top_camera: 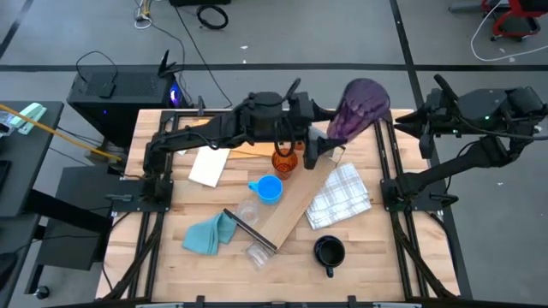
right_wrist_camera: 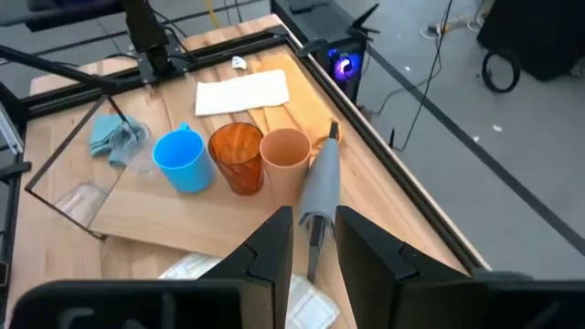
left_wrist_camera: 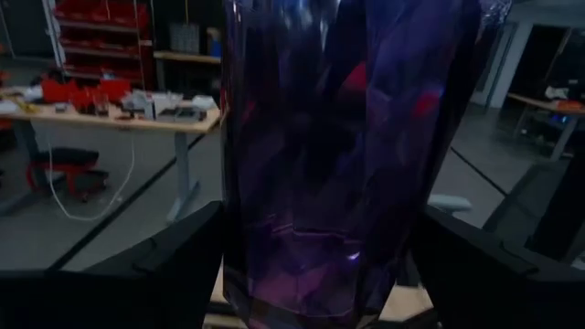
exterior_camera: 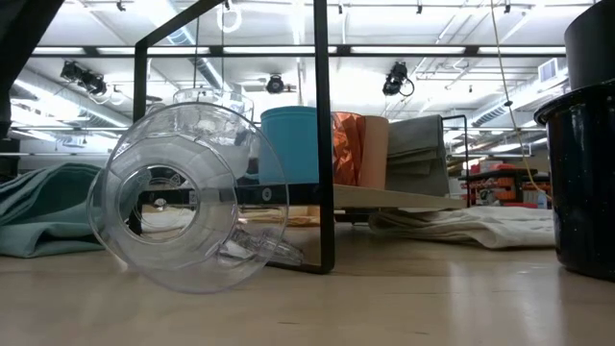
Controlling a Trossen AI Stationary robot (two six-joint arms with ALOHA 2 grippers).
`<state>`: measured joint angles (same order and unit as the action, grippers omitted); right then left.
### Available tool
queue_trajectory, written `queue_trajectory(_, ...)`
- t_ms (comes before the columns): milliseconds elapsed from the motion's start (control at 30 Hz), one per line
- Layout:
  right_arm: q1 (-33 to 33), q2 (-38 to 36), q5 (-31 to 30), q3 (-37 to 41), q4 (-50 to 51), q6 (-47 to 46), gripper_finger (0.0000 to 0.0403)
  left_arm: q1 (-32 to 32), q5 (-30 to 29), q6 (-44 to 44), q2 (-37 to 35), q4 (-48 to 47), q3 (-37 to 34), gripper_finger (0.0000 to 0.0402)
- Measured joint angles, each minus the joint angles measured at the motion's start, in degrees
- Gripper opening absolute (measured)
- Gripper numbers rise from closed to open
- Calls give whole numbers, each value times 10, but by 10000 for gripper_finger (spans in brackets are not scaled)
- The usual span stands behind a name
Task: Stack small to large cups/mugs on shelf
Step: Put the violet glass on the shelf
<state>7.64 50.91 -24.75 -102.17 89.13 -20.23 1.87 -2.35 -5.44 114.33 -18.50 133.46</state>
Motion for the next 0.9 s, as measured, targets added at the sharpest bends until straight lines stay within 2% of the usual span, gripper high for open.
queue_trajectory(100,0,3,2,0,-9,11,93,1,-3,-14,3,6,-1,321)
queue_trajectory(333,0,31,49,5,-8,96,93,2,-18,-32,2,83,-1,321)
queue_trajectory(467,0,62,27,5,-9,126,109,1,-37,-40,1,97,-1,321)
queue_trajectory(633,-9,98,-19,5,5,155,183,-2,-58,-44,2,84,-1,321)
queue_trajectory(800,-39,117,-86,5,9,158,296,-2,-65,-44,2,82,-1,320)
queue_trajectory(900,-64,124,-102,5,9,142,368,-3,-65,-44,2,81,-1,320)
